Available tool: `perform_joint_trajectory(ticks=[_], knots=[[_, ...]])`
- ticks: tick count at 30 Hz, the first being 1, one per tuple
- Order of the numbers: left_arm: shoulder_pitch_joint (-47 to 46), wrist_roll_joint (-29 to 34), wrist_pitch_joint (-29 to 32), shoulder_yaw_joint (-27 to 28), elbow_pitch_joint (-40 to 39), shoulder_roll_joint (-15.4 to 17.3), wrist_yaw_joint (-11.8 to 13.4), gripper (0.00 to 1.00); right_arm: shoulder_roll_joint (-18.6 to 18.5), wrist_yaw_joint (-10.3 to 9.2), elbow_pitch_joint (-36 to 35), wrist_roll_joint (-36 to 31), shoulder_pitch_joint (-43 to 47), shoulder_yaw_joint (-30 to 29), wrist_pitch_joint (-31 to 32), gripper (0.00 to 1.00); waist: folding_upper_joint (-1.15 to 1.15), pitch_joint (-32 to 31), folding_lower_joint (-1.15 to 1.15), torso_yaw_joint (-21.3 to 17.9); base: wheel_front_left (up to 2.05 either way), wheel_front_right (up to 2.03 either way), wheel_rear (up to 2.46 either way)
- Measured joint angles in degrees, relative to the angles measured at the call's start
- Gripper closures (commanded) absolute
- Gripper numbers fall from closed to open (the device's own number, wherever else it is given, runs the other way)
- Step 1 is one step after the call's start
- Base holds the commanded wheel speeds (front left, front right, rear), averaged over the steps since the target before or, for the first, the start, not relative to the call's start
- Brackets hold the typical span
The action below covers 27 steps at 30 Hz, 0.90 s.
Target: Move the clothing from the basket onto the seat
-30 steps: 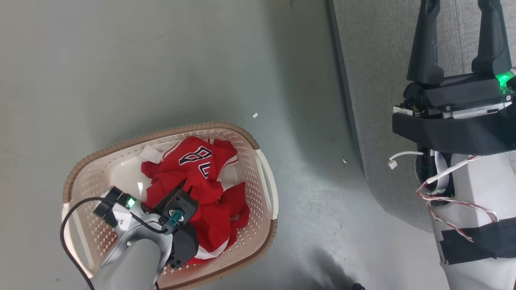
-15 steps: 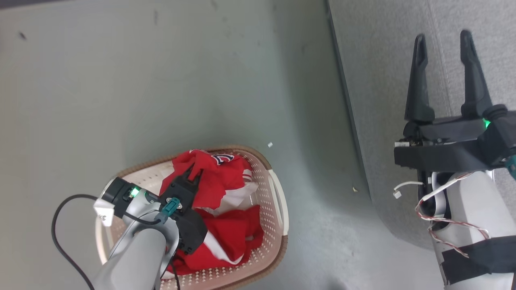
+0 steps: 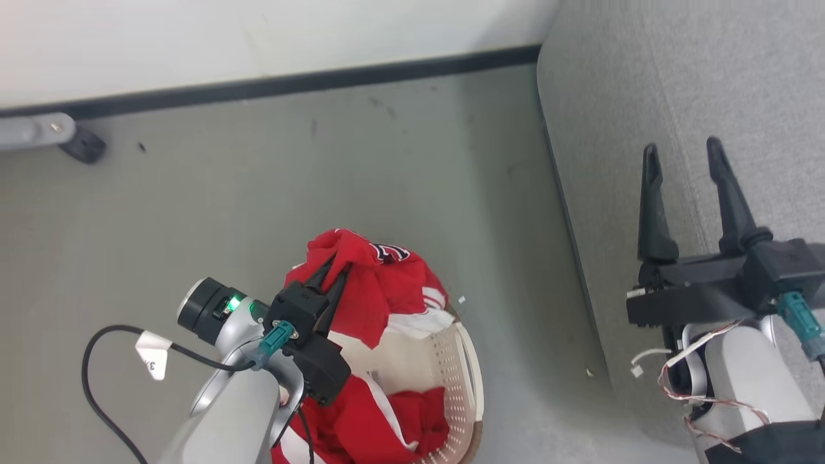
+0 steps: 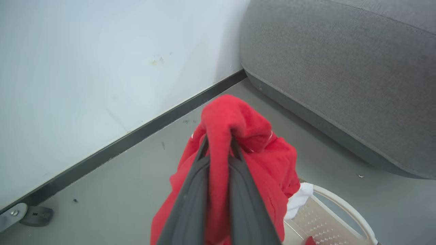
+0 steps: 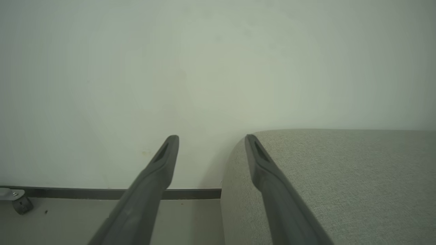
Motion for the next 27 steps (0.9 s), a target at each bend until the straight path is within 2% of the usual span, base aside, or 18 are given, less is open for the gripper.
perform_joint_trajectory(ticks=[12, 27], knots=[[1.14, -3.26, -0.01, -1.36, -2.7, 1.08, -0.47, 1.0, 0.31, 1.29, 3.92, 0.02, 4.76, 1.12, 0.04, 0.0, 0.0, -9.42, 0.0, 2.03, 0.0, 0.0, 0.0], [4.65, -9.71, 0.08, -7.76, -6.0, 2.61, -0.49, 1.0, 0.56, 3.6, 6.16, 0.1, 10.93, 2.57, 0.05, 0.0, -0.01, -21.51, 0.0, 2.45, 0.0, 0.0, 0.0]])
